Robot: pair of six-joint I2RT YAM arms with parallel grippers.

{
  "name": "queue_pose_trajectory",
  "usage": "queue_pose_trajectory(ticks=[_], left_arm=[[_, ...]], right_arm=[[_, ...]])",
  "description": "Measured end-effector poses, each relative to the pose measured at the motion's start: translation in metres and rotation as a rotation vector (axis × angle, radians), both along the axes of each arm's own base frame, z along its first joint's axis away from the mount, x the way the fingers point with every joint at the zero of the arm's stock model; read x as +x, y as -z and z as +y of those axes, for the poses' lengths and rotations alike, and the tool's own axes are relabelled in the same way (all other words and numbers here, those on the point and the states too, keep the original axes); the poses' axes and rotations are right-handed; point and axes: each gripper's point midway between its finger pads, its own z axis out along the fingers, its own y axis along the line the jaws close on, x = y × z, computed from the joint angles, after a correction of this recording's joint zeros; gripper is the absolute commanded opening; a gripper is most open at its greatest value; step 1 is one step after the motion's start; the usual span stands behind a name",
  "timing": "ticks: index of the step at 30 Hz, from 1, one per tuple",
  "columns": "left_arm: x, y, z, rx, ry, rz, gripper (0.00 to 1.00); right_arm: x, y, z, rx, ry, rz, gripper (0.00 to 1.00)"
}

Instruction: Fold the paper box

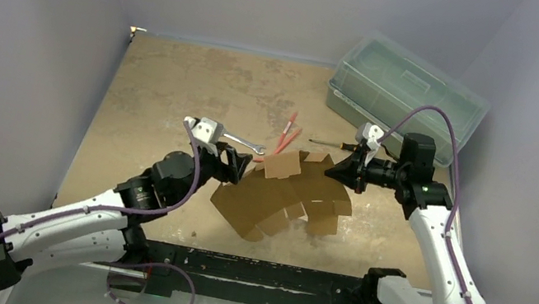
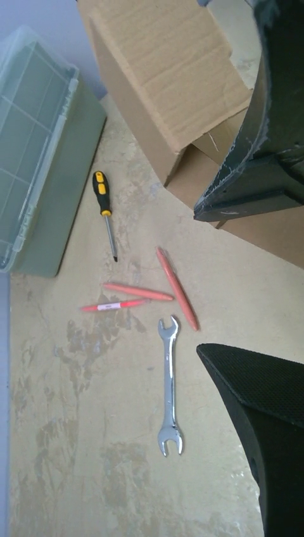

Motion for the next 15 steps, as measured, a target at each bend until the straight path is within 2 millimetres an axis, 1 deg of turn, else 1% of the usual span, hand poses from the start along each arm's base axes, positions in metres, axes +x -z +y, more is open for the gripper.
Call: queue_pose_trajectory(ticks=[2, 5, 8, 12, 15], left_arm=[[0.005, -0.005, 0.001, -0.033, 0.008, 0.001, 0.59], [0.009, -0.01, 0.0, -0.069, 0.03, -0.003, 0.54], [0.013, -0.01, -0.003, -0.083, 0.063, 0.012, 0.52], [0.021, -0.001, -0.02, -0.067, 0.147, 0.059, 0.52], [0.02, 0.014, -0.039, -0.045, 0.244, 0.115, 0.51]], right_arm=[[0.0, 0.0, 0.0, 0.001, 0.0, 0.003, 0.0], [0.0, 0.0, 0.0, 0.001, 0.001, 0.004, 0.0], [0.0, 0.001, 0.0, 0.001, 0.0, 0.006, 0.0], [0.001, 0.003, 0.0, 0.0, 0.001, 0.018, 0.0], [0.001, 0.003, 0.0, 0.001, 0.001, 0.021, 0.0]])
